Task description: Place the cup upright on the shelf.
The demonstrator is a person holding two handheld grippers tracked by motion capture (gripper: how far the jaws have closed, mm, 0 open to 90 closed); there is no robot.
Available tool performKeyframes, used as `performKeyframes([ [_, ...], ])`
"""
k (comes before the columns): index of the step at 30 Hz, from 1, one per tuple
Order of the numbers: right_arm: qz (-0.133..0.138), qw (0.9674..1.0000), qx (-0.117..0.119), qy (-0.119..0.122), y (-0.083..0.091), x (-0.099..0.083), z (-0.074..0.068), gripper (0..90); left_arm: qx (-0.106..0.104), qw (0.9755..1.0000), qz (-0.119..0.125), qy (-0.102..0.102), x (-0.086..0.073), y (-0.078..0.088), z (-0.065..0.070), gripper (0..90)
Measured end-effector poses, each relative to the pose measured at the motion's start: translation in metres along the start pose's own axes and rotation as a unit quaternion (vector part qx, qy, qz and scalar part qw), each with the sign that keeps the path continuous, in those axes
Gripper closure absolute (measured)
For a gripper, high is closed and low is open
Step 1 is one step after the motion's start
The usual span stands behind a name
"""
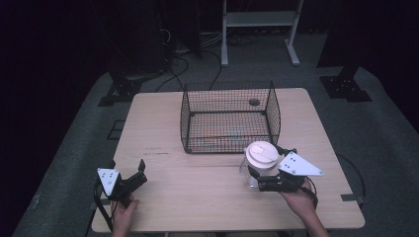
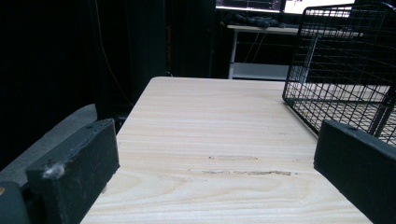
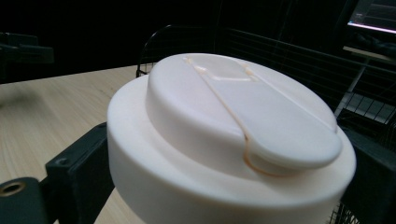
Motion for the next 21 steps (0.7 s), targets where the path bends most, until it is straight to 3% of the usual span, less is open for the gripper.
performKeyframes([
  [21, 0.007, 0.9999, 0.005, 0.005, 0.001, 0.037, 0.012, 4.4, 0.000, 1.0000, 0.000, 0.000, 0.000, 0.000, 0.000, 0.0],
])
Point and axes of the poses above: each handheld gripper's, and its own axes: y roughly backward along the jaws, x roughly out of its top, z roughly to its right, the point moved 1 cm from there along -y, roughly forward along the jaws
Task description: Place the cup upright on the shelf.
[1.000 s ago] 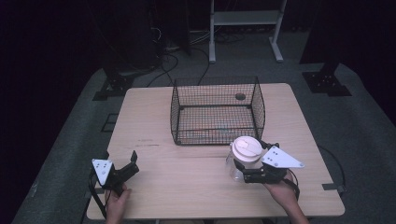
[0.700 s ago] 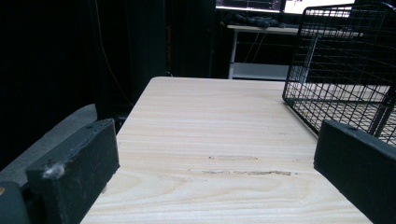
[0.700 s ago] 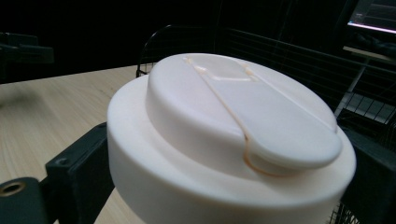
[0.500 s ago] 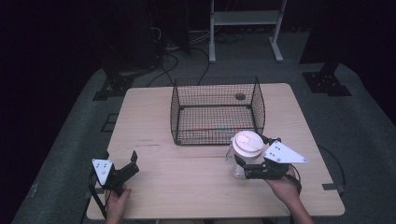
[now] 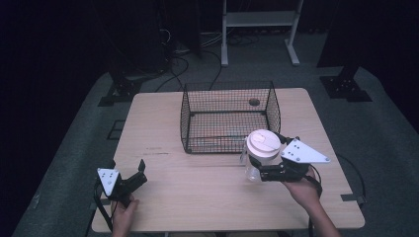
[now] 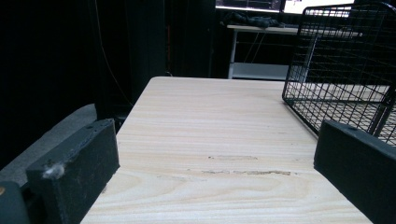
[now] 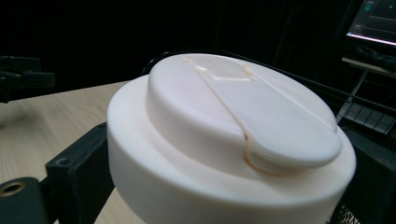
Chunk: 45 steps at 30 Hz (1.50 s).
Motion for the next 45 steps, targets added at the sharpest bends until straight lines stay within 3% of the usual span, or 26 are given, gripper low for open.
performKeyframes([
  [13, 0.006, 1.0000, 0.003, 0.004, -0.003, 0.023, 0.005, 4.4, -0.001, 1.0000, 0.000, 0.000, 0.000, 0.000, 0.000, 0.0],
  [35, 0.023, 0.9994, 0.007, 0.026, -0.014, 0.077, 0.015, 4.4, -0.002, 1.0000, 0.001, 0.002, 0.000, 0.000, 0.000, 0.0],
  [45, 0.026, 0.9990, 0.003, 0.037, -0.035, 0.101, 0.020, 4.5, -0.002, 1.0000, 0.001, 0.003, 0.000, 0.000, -0.001, 0.0],
])
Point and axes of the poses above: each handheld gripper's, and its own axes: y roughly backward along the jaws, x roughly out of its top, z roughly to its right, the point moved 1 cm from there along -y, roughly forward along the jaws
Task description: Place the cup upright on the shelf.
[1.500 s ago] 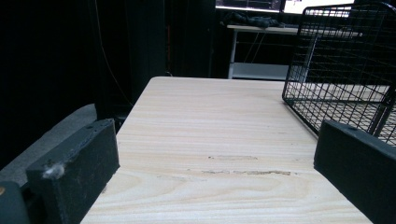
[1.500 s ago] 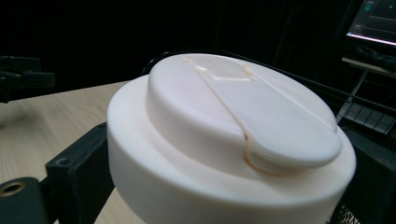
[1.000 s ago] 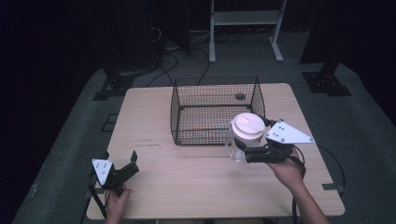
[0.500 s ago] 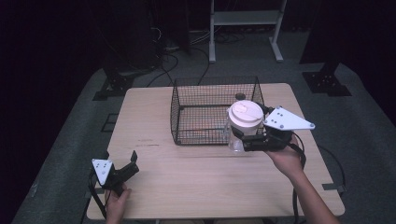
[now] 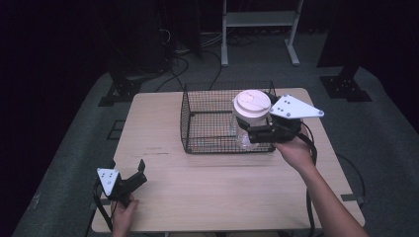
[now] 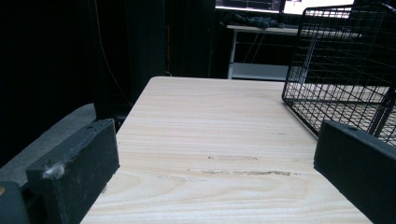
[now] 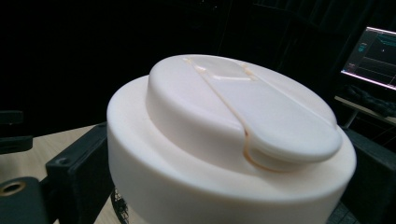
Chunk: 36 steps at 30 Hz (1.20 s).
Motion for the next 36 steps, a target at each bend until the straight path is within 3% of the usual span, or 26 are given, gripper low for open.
performKeyframes([
  [10, -0.005, 1.0000, 0.003, -0.004, -0.030, 0.007, 0.004, 4.4, 0.000, 1.0000, 0.000, 0.003, 0.000, 0.000, 0.000, 0.0],
  [23, -0.019, 0.9997, -0.012, -0.009, -0.068, 0.006, 0.015, 4.5, 0.000, 1.0000, 0.001, 0.004, 0.000, 0.000, -0.001, 0.0],
  [36, -0.018, 0.9996, -0.020, -0.012, -0.095, 0.009, 0.023, 4.4, 0.000, 1.0000, 0.002, 0.006, 0.000, 0.000, -0.001, 0.0],
])
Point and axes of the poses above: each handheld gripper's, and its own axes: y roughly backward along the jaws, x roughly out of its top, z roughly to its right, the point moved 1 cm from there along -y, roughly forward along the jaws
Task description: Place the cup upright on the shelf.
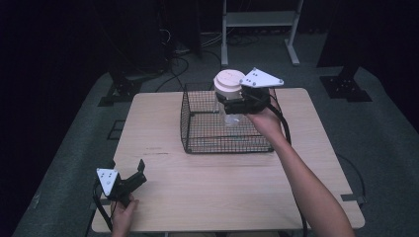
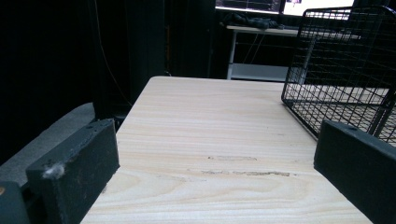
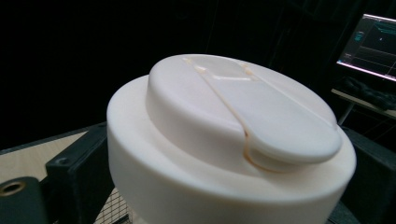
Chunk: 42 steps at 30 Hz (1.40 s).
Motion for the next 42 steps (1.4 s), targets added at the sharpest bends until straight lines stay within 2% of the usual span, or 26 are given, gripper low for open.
performKeyframes([
  [12, -0.004, 0.9999, -0.002, -0.012, -0.029, -0.011, 0.006, 4.4, -0.001, 1.0000, 0.000, 0.001, 0.000, 0.000, -0.001, 0.0],
  [19, -0.014, 0.9997, 0.001, -0.020, -0.048, -0.026, 0.007, 4.4, -0.001, 1.0000, 0.000, 0.003, 0.000, 0.000, -0.001, 0.0],
  [32, -0.032, 0.9991, -0.001, -0.028, -0.071, -0.052, 0.011, 4.4, -0.001, 1.0000, 0.000, 0.004, 0.000, 0.000, -0.001, 0.0],
  [35, -0.034, 0.9987, -0.001, -0.038, -0.075, -0.059, 0.015, 4.4, -0.001, 1.0000, 0.000, 0.003, 0.000, 0.000, -0.001, 0.0],
  [42, -0.040, 0.9984, -0.005, -0.040, -0.081, -0.072, 0.020, 4.4, 0.000, 1.0000, 0.000, 0.004, 0.000, 0.000, -0.001, 0.0],
])
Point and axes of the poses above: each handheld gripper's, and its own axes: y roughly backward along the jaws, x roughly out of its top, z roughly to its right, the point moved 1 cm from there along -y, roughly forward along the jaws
